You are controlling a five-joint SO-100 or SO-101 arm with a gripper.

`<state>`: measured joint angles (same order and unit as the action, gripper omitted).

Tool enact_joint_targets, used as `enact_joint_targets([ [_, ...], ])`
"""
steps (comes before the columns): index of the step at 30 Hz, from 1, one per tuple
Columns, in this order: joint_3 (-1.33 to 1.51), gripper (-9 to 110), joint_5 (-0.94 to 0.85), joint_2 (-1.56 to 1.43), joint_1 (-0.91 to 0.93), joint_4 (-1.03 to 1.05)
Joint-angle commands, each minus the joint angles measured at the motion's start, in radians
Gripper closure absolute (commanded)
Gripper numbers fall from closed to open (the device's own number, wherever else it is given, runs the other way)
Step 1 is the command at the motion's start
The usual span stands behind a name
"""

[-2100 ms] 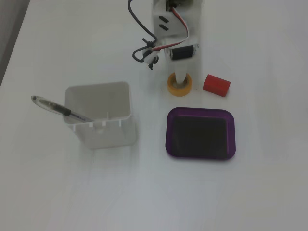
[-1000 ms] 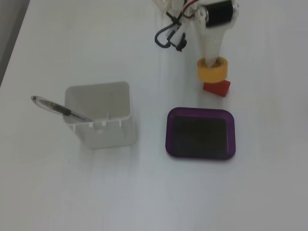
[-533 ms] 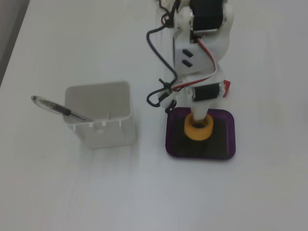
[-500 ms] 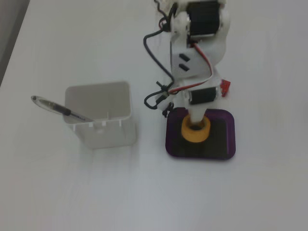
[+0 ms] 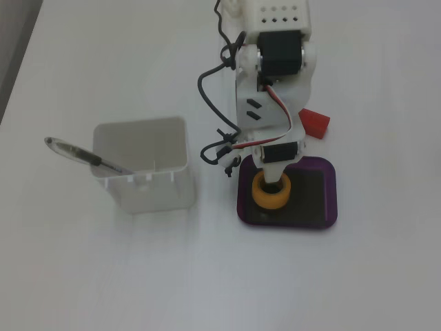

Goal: Grab up the yellow tape and put it in the box.

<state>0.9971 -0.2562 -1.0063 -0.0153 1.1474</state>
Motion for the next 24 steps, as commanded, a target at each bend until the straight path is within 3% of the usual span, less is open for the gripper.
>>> enact_joint_targets([
  [1, -0.058, 96, 0.008, -0.034, 0.005, 0.078],
  [7, -0.232, 86, 0.011, -0.120, 0.005, 0.264],
  [16, -0.430, 85, 0.014, -0.485, 0.002, 0.543],
  [24, -0.035, 86, 0.077, -0.983, -0.005, 0.546],
])
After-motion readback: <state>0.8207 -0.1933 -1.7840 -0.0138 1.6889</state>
